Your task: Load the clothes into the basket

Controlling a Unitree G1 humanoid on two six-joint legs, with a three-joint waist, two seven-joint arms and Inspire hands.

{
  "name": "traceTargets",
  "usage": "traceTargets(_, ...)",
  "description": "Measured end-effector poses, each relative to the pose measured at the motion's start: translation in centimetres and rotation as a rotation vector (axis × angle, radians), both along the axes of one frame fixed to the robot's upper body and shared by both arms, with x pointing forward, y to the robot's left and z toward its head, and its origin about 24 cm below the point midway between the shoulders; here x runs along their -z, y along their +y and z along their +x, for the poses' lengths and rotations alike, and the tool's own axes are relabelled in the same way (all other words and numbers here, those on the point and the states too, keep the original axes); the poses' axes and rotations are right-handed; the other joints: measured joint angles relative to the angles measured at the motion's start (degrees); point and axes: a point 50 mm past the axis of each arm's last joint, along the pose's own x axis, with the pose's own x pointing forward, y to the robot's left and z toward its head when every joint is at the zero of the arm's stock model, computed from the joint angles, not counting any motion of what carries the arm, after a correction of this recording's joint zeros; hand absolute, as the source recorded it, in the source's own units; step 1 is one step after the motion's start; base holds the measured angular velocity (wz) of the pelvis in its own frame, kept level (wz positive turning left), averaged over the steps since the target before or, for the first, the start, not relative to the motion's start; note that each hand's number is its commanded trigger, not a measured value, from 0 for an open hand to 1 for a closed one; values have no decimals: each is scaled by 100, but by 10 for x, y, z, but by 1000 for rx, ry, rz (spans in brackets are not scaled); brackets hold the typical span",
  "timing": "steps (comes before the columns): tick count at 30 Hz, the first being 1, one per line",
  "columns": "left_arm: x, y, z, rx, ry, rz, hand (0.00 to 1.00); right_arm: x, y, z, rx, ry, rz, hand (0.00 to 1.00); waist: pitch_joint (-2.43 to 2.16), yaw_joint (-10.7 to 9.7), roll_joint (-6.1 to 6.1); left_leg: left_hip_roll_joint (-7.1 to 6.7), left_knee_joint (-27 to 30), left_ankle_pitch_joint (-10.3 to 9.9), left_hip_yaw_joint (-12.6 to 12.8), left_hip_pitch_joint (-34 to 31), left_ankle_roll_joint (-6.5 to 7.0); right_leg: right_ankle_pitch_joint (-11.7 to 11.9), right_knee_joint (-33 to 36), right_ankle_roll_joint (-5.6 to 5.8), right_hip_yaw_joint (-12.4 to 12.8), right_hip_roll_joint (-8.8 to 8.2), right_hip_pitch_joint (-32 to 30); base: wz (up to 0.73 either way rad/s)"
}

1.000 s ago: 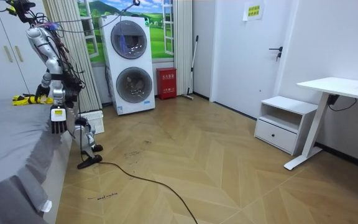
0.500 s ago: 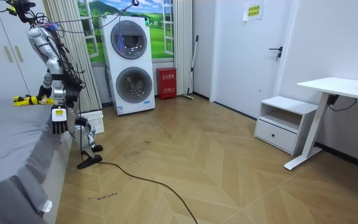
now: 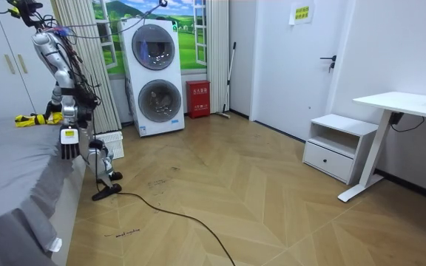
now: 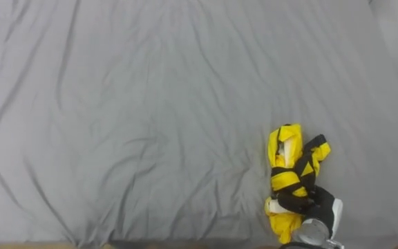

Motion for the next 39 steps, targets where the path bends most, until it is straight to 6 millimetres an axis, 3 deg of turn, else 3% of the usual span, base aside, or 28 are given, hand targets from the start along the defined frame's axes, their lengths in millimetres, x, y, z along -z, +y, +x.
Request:
traceTargets(6, 0, 3, -9, -8, 5, 8, 0, -8, 1, -1, -24, -70, 9, 100, -10, -16, -15, -20, -181, 10, 76, 378, -16, -6, -92, 10, 76, -1, 302, -6)
traceTargets(13, 0, 14, -34, -69, 35, 30, 0, -40, -5, 13, -21, -272, 27, 100, -48, -154, -68, -92, -432, -1, 237, 1025, -3, -49, -247, 73, 231, -5, 853, -9)
traceTargets(17, -2, 19, -34, -90, 26, 49, 0, -62, -5, 19, -52, -388, 9, 100, -61, -234, -115, -93, -514, -4, 322, 1266, 2, -53, -292, 79, 366, 6, 1041, -15)
traceTargets(23, 0, 21, -44, -66, 88, 42, 0, -83, -18, 15, -38, -466, -14, 100, -61, -399, -133, -56, -572, -88, 560, 1680, -5, -60, -272, 90, 652, 55, 1258, -25)
traceTargets(25, 1, 22, -47, -71, 116, 45, 0, -90, -21, 14, -27, -480, -11, 100, -59, -575, -136, 4, -568, -117, 681, 1718, -18, -59, -250, 90, 737, 75, 1255, -24)
traceTargets(31, 2, 23, -55, -109, 175, 69, 0, -88, -21, 8, -20, -467, 0, 100, -33, -772, -172, 36, -590, -179, 1052, 1897, -28, -49, -194, 89, 1085, 146, 1221, -30)
traceTargets(39, 4, 24, -65, -172, 230, 60, 0, -71, -22, -14, -49, -367, 20, 100, -29, -919, -120, 133, -605, -270, 1538, 1871, -64, -1, -84, 89, 1555, 271, 963, -32)
